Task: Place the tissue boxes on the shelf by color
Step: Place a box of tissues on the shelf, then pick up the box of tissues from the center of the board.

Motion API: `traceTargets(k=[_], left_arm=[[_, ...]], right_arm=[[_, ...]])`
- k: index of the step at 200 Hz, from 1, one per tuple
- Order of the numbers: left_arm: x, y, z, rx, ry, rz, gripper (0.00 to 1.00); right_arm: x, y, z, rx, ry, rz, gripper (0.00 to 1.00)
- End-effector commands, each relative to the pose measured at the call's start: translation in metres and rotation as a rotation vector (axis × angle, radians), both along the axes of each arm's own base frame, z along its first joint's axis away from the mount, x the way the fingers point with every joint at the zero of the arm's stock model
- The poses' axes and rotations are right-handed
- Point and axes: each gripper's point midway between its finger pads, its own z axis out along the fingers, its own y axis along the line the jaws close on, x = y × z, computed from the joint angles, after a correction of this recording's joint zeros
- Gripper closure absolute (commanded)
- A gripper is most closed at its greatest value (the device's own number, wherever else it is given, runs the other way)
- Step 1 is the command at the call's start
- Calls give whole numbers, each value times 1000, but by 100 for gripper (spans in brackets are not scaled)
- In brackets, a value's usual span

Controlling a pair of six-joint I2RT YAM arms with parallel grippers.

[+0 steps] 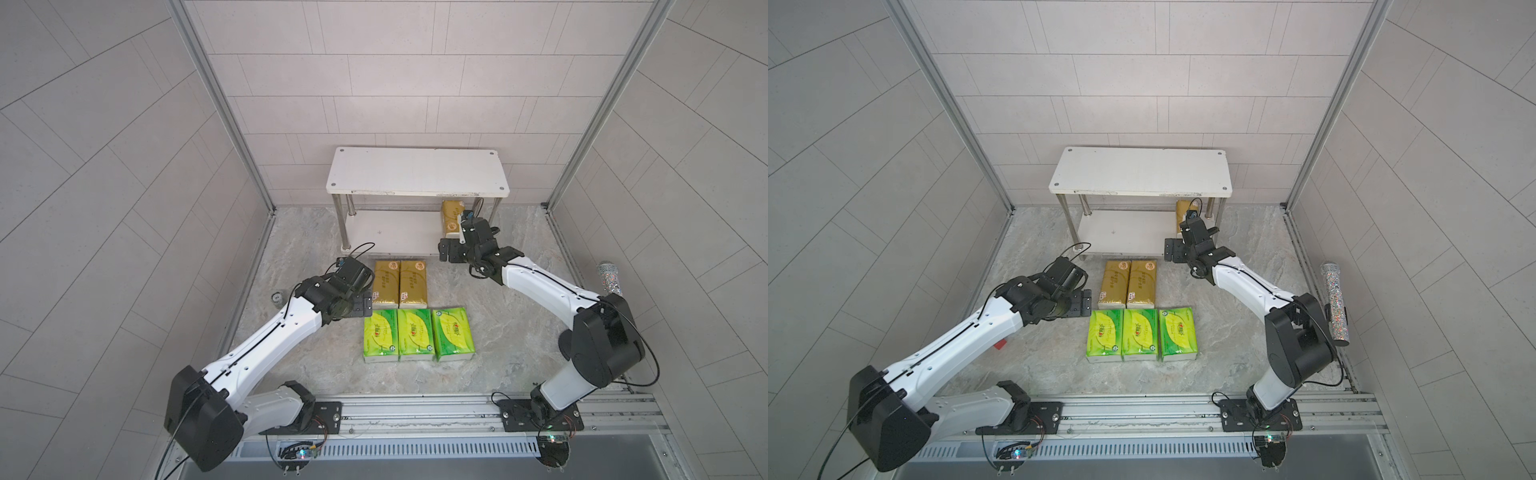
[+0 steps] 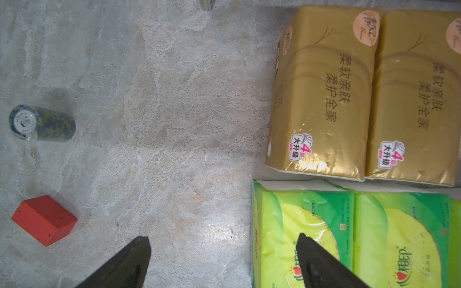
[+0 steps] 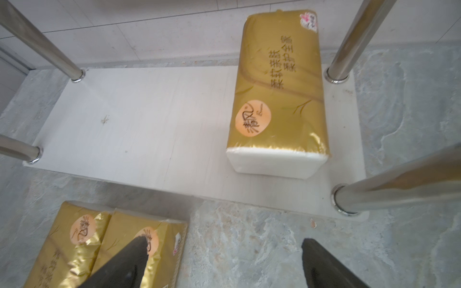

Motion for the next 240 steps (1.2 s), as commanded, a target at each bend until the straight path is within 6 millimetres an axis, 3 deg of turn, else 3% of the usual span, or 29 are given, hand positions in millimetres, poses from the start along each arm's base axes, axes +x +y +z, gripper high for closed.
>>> traceTargets(k=[1,96,165,240], left_arm=[[-2,6,4,19,-6,10,0],[1,3,1,16,-1,5,0],[2,3,0,18,1,1,0],[2,4,4,15,-15,5,0]], right_arm=[[-21,6,-7,46,47,7,0],[-75,61,-44,146,208,106,0],[-87,98,-64,229,271,132,0],[-83,117,-81,107,328,96,0]])
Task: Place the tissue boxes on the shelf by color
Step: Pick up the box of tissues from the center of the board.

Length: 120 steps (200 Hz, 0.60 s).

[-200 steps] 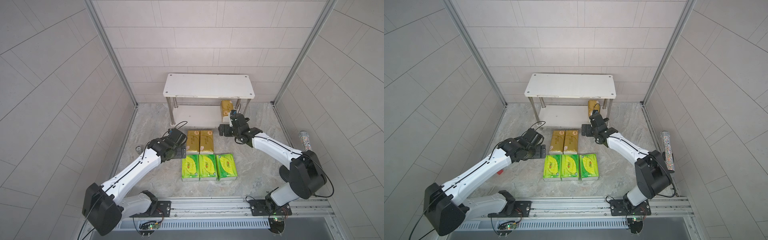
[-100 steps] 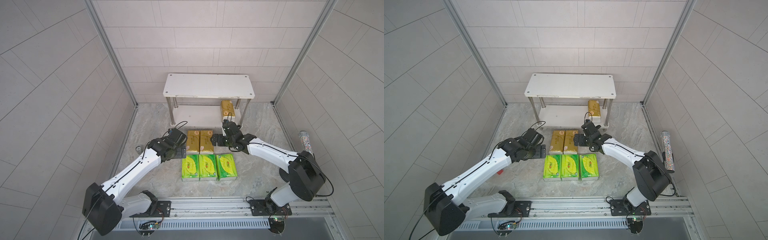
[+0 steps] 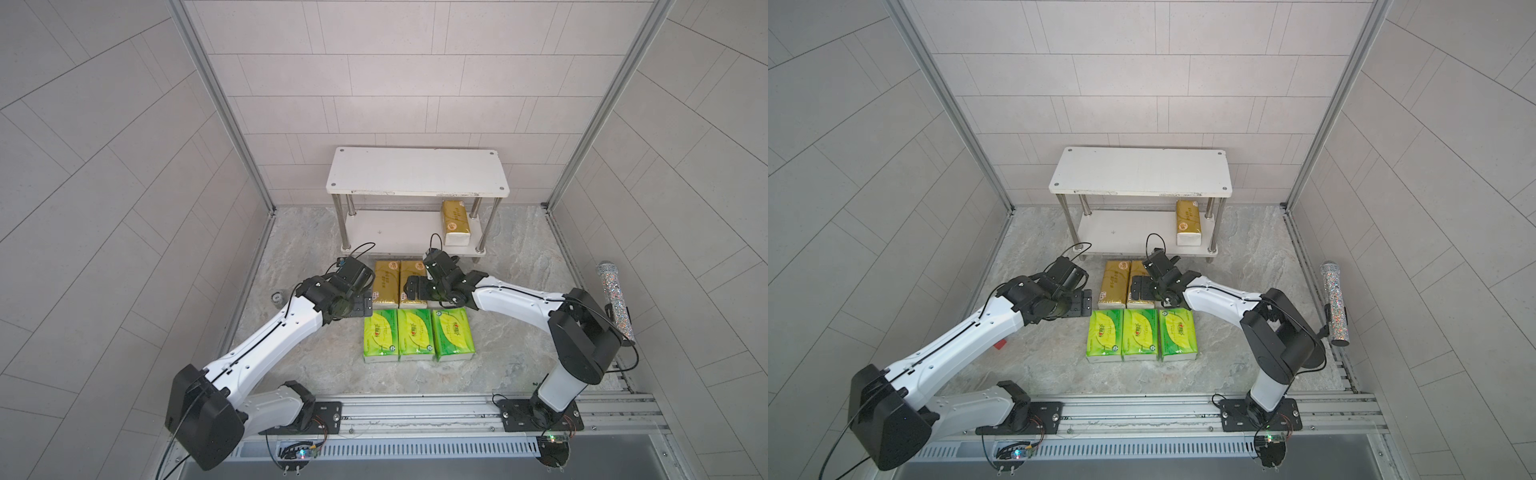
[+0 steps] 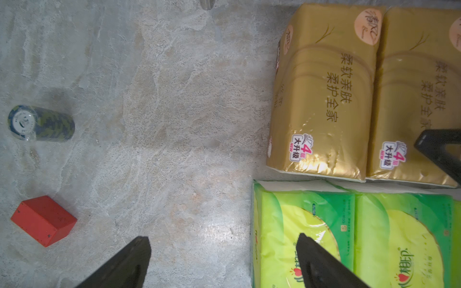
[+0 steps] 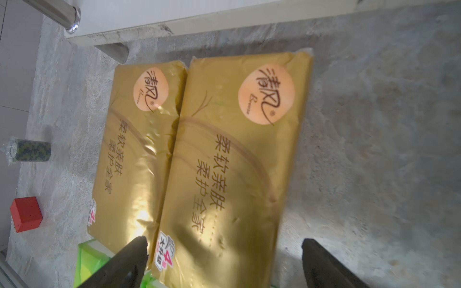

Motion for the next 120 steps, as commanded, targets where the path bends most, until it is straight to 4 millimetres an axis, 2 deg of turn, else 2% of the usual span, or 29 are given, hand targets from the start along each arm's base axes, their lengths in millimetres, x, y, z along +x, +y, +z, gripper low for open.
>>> traceTargets(k=[1,49,87,120], left_arm=[[1,5,6,12,-18,5,0],[2,7,9,17,-34,9,0],[2,8,12,18,-45,10,0],[2,8,12,16,-48,10,0]], right_arm=[[4,-2,-4,-77,16,-33,0],[7,-1,-14,-156,45,-34,2],[4,-8,-26,-204,71,-41,7],[3,-20,-26,-273,47,-26,12]])
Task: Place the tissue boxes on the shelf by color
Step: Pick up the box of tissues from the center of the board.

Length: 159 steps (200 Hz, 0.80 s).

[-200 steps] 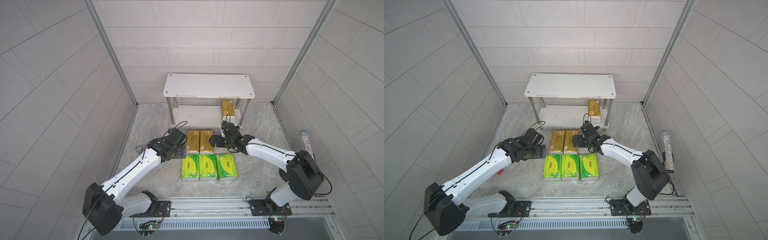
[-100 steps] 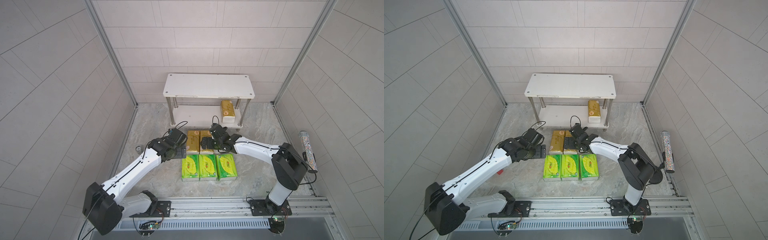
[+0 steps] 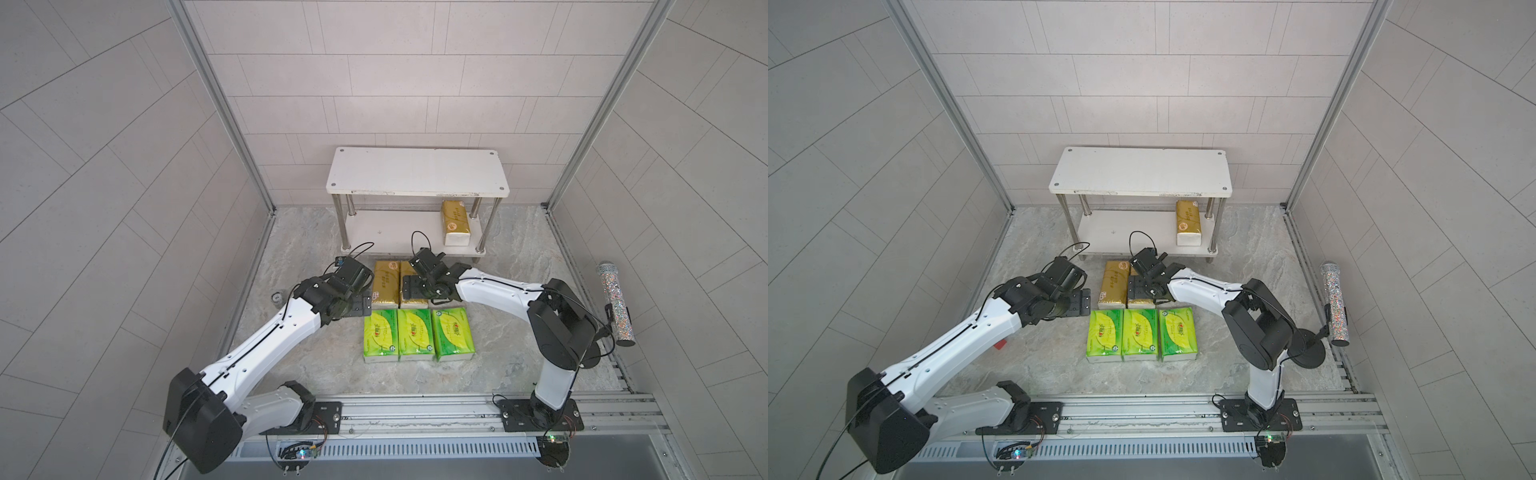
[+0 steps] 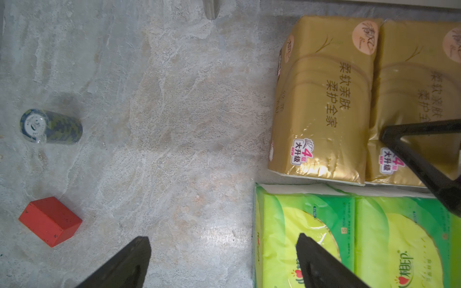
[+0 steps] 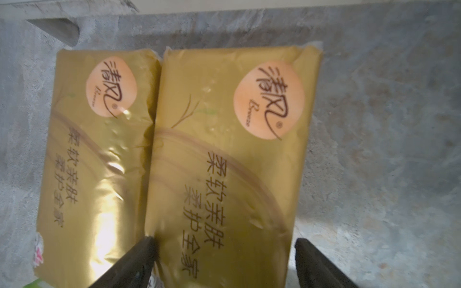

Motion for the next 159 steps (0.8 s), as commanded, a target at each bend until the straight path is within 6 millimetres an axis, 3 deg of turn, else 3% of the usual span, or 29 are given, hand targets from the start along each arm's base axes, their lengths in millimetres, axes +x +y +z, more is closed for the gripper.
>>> traceTargets(k=[1,18,71,130,159], left_arm=[[1,5,7,12,-21,2,0],[1,4,7,14,-20,0,0],[1,2,5,6,-9,-5,0],[0,3,3,9,-5,-5,0],[-1,4,3,14,-5,-6,0]], right_arm=[[-6,-20,-7,-116,2,6,13],[-5,-27,-5,-139,-12,20,16],[4,-46,6,-189,-33,69,16],[5,-39,22,-143,-87,79,0],[1,-33,22,-135,-119,93,0]])
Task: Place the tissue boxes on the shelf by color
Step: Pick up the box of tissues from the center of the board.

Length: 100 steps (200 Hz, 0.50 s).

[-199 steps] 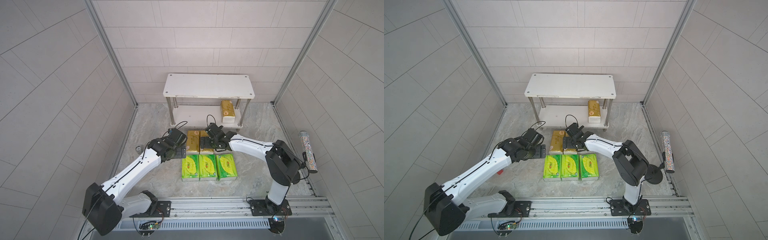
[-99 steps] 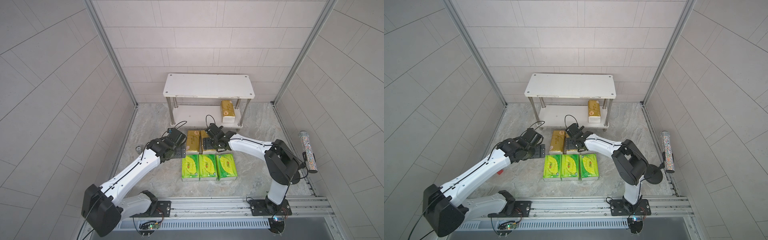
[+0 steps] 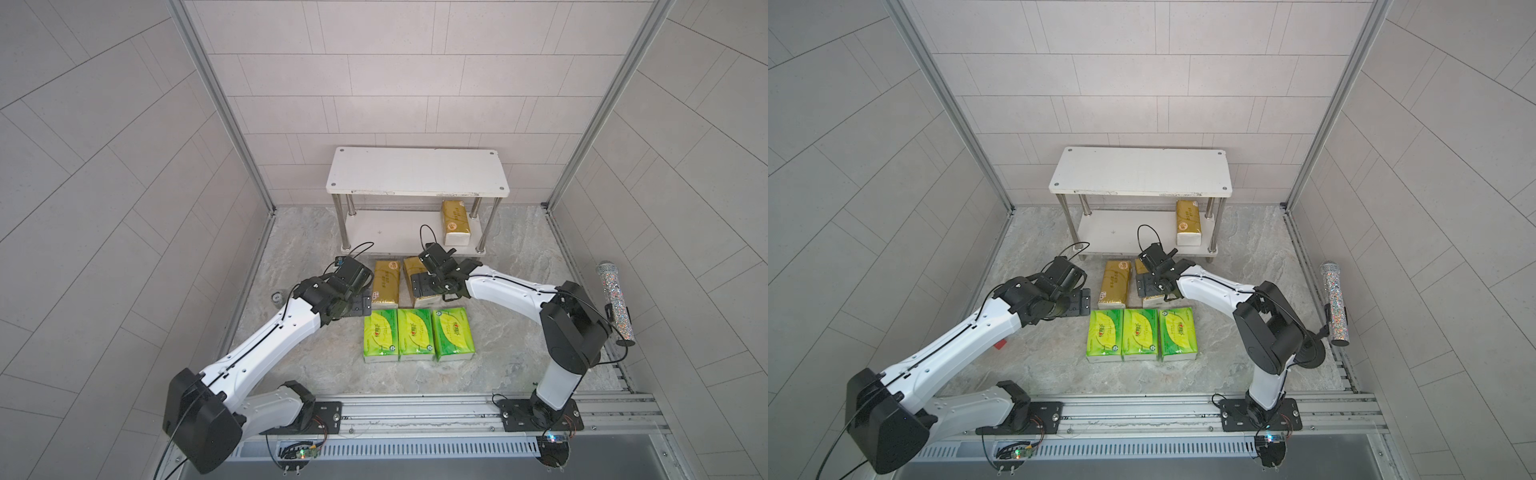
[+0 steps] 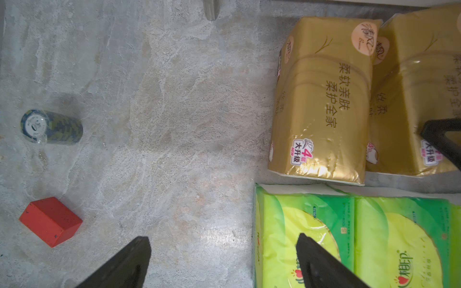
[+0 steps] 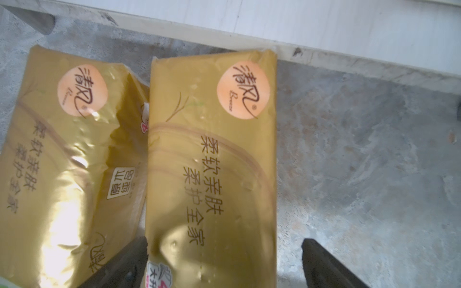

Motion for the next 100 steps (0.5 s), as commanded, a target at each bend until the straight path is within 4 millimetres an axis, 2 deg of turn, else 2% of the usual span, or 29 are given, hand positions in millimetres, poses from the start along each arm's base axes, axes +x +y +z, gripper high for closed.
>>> traceTargets(k=[1,56,100], left_arm=[[-1,4,2,16,-6,-5,0],[-2,5,1,18,-4,-5,0],[-2,4,0,16,2,-6,0]], right_arm=[[-3,1,8,-8,-48,11,0],[-9,6,-2,-19,-67,14,0],[-7,7,-19,-43,-69,18,0]])
